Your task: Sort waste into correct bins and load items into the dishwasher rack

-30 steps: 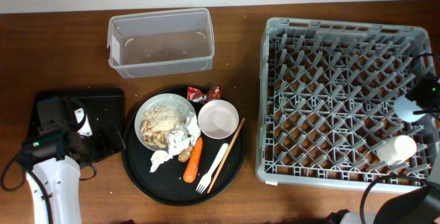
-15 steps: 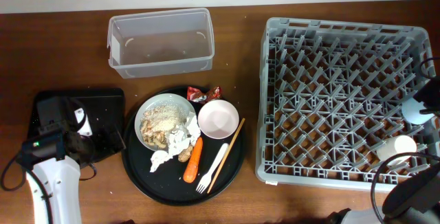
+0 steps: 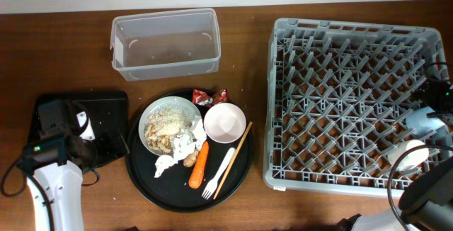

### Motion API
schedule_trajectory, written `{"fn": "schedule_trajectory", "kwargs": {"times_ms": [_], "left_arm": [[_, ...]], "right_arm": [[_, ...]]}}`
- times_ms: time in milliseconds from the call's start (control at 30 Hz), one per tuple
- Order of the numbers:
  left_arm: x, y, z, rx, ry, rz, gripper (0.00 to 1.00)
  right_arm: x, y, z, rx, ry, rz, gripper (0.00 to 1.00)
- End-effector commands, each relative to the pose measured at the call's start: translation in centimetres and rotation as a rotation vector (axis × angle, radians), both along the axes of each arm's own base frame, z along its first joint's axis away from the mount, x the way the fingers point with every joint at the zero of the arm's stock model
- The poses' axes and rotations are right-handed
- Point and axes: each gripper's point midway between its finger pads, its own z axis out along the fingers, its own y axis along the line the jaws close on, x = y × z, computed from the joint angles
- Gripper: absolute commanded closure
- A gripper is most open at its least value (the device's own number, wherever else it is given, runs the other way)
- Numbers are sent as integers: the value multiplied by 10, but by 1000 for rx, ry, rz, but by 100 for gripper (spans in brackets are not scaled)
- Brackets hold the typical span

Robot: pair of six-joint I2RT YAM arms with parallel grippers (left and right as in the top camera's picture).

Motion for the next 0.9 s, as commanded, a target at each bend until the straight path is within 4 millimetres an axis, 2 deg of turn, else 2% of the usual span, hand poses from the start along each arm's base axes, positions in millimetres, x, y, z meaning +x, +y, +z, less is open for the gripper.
{"fn": "schedule_trajectory", "kwargs": {"times_ms": [0, 67, 100, 133, 200, 267, 333, 367, 467, 567, 633, 767, 867], "left_arm": [[2, 3, 4, 10, -9, -9, 1], [2, 2, 4, 10, -10, -10, 0], [3, 3, 4, 10, -11, -10, 1], [3, 3, 4, 11, -12, -10, 1], [4, 2, 4, 9, -17, -11, 1], [4, 2, 5, 9, -19, -11, 1], [4, 2, 5, 5, -20, -12, 1], [5, 0, 5, -3, -22, -14, 1], [6, -1, 5, -11, -26, -16, 1], [6, -1, 5, -13, -26, -17, 1], [6, -2, 5, -15, -26, -18, 1], [6, -2, 5, -15, -26, -18, 0], [6, -2, 5, -15, -26, -18, 1]], "right_arm": [[7, 13, 33, 16, -99, 33, 2], [8, 32, 55, 11, -134, 77, 1], [8, 52, 70, 2, -147, 138, 1], [9, 66, 76, 6, -152, 187, 1], [11, 107, 87, 40, -167, 311, 2], [15, 176, 96, 145, -191, 502, 2], [17, 219, 96, 210, -189, 624, 2], [17, 242, 95, 217, -172, 701, 2], [14, 315, 91, 173, -122, 929, 12], [5, 378, 84, 95, -82, 1130, 12], [-1, 416, 71, 65, -49, 1243, 12], [-3, 464, 37, 41, 15, 1363, 12], [6, 484, 7, 49, 51, 1391, 18]]}}
